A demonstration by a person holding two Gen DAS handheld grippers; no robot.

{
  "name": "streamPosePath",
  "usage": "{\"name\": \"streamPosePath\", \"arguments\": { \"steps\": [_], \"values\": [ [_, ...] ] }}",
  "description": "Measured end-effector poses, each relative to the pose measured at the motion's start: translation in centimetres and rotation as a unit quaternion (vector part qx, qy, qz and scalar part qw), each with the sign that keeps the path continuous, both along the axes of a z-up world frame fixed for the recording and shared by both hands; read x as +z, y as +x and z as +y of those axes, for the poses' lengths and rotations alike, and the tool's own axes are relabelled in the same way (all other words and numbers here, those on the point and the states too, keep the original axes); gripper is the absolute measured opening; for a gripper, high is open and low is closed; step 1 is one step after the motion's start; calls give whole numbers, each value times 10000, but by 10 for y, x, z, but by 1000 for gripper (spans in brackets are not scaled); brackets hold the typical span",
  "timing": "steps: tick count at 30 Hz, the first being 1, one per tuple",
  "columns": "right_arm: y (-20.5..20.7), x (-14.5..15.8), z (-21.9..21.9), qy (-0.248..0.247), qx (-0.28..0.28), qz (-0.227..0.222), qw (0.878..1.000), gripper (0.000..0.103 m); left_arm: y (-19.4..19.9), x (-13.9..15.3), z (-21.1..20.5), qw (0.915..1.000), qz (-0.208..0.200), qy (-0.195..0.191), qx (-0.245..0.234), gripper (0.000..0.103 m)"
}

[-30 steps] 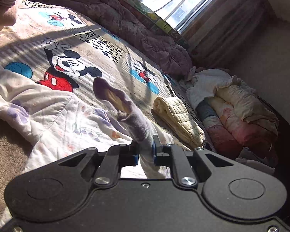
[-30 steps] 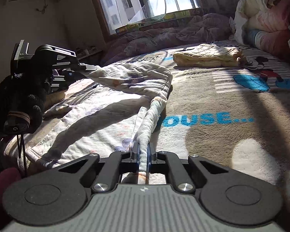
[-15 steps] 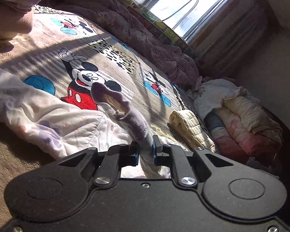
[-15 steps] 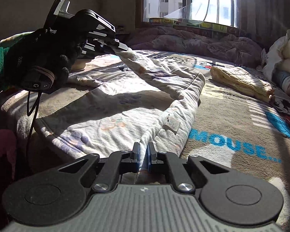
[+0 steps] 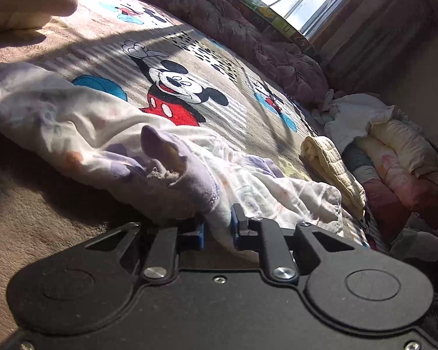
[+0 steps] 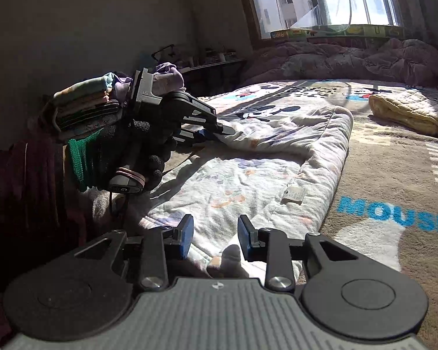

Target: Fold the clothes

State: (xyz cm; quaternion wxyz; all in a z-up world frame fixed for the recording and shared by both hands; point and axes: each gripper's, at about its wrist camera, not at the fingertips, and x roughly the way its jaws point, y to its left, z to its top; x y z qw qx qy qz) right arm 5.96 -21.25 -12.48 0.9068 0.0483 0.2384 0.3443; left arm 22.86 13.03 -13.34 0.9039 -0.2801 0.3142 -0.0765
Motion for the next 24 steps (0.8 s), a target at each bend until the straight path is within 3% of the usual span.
{"name": "streamPosePath", "arguments": {
  "steps": [4,7,11,13,14,17,24],
  "values": [
    [17,2,-55,237,-955,-145,9950,36,-23,12,2,9993,-34,370,2,29],
    [22,-5,-61,-157,-1016,-337,9941,35,-54,25,-7,9973,-277,681,-37,29],
    [20,-19,-20,-877,-388,-577,9937,30,-82,33,-37,9954,-569,418,-653,29],
    [18,-31,12,-1303,-17,-727,9888,29,-82,36,-67,9901,-653,604,-1086,29],
    [16,-40,32,-1703,108,-916,9811,29,-80,36,-81,9862,-701,780,-1280,29],
    [14,-43,47,-1693,158,-1035,9800,22,-66,41,-117,9720,-871,1432,-1649,29],
    [23,-24,29,-1190,37,-934,9885,22,19,66,-158,9499,-1197,2076,-2008,30]
  ]
}}
